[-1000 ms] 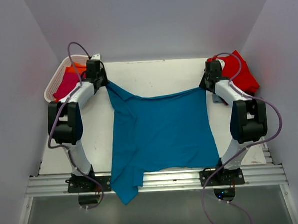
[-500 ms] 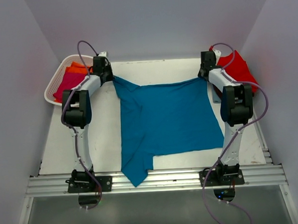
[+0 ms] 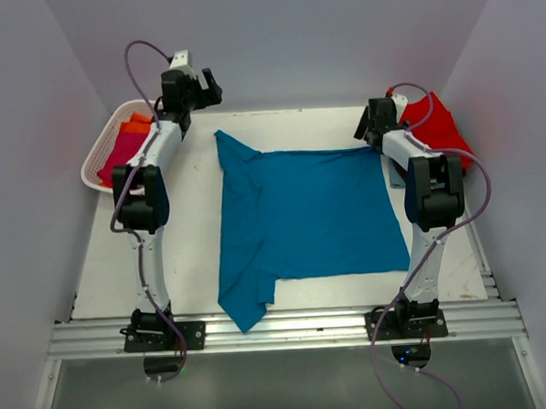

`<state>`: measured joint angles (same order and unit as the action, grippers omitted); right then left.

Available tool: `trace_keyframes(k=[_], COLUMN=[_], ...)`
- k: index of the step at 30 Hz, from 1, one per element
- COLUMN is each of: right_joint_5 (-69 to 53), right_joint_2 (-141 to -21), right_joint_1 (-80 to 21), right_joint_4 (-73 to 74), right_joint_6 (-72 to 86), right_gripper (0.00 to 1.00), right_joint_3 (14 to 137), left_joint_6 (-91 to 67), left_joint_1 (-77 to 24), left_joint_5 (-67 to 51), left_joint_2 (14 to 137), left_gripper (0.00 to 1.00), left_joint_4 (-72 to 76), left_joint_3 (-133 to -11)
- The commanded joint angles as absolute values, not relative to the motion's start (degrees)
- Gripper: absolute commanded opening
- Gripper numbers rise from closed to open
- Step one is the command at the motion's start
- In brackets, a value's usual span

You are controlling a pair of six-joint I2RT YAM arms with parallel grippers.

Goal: Fold and stack the t-shirts
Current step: Flatten out the tshirt

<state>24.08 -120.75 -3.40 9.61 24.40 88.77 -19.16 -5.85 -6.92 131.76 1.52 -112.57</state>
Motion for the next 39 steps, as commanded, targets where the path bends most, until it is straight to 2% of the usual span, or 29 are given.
trace_keyframes(k=[1,3,4,7,9,11,13,14,15,16,18,19,20,21,23,24,27,31,35,39], right_joint_5=[19.96,18.03,17.5,14.08,11.96,10.64,9.32,6.88,5.38,4.32,-0.68,-3.66,-6.56,-8.16,-9.05,-8.88,-8.0,-8.53,-8.62,-8.61], right_joint_2=[-120.59,-118.66,-116.13,-110.86,-108.03,-103.92,-101.18,-98.73,-97.48,-96.34,-93.8,-93.17,-92.82,-92.81,-93.25,-93.34,-94.39,-96.93,-99.22,-100.81], right_joint_1=[-3.16,-3.16,-3.16,-3.43,-4.3,-5.44,-7.46,-8.17,-9.13,-9.58,-10.02,-10.19,-10.37,-10.63,-11.25,-12.47,-14.32,-14.94,-15.21,-15.38], right_joint_4=[9.24,5.48,4.23,1.15,1.05,1.32,1.58,1.93,1.85,2.11,1.85,1.41,1.67,2.54,5.08,6.32,7.73,7.38,8.35,8.87], right_joint_6=[22.68,22.76,22.85,23.81,24.08,24.08,23.82,23.82,23.73,24.6,26.45,26.8,27.59,28.47,28.74,28.74,28.82,30.06,30.23,30.67], right_gripper=[0.99,0.99,0.99,0.99,0.99,0.98,0.93,0.87,0.66,0.01,0.0,0.0,0.0,0.0,0.0,0.0,0.0,0.0,0.0,0.0], right_joint_3=[94.05,90.19,86.78,80.89,78.67,75.33,72.0,70.94,69.62,67.17,64.61,62.08,61.18,60.56,60.29,59.94,58.63,56.69,56.87,57.39], left_joint_6=[-17.4,-17.31,-18.01,-19.07,-19.33,-20.56,-22.05,-22.23,-22.5,-23.37,-24.08,-24.52,-24.78,-25.22,-26.28,-26.54,-28.73,-31.64,-34.18,-34.89], left_joint_1=[-5.89,-5.8,-5.8,-6.41,-7.38,-9.31,-11.41,-12.3,-13.17,-15.1,-18.17,-19.32,-20.47,-22.57,-24.6,-26.7,-31.35,-37.6,-43.93,-47.45], left_joint_5=[-3.87,-3.51,-4.04,-6.06,-5.98,-6.15,-6.94,-7.55,-7.21,-7.03,-7.12,-6.95,-6.42,-5.72,-4.14,-1.78,5.08,15.44,24.23,26.89], left_joint_2=[134.39,129.92,127.55,117.97,113.48,112.59,112.59,112.07,111.45,110.58,106.8,105.83,104.08,103.63,102.49,102.05,100.46,100.55,99.49,98.52], left_gripper=[1.0,1.0,1.0,1.0,1.0,1.0,1.0,0.99,0.97,0.94,0.87,0.78,0.74,0.62,0.49,0.36,0.12,0.07,0.08,0.1], left_joint_4=[-8.08,-2.93,0.32,12.37,13.28,7.86,4.23,1.87,1.06,1.05,3.51,4.04,3.61,2.82,-2.6,-3.85,-8.34,-16.68,-24.23,-28.12], left_joint_3=[-119.73,-113.85,-105.99,-92.96,-90.45,-91.05,-92.11,-91.85,-91.32,-88.53,-84.31,-80.37,-78.85,-76.49,-74.72,-72.44,-67.96,-66.71,-66.79,-66.27])
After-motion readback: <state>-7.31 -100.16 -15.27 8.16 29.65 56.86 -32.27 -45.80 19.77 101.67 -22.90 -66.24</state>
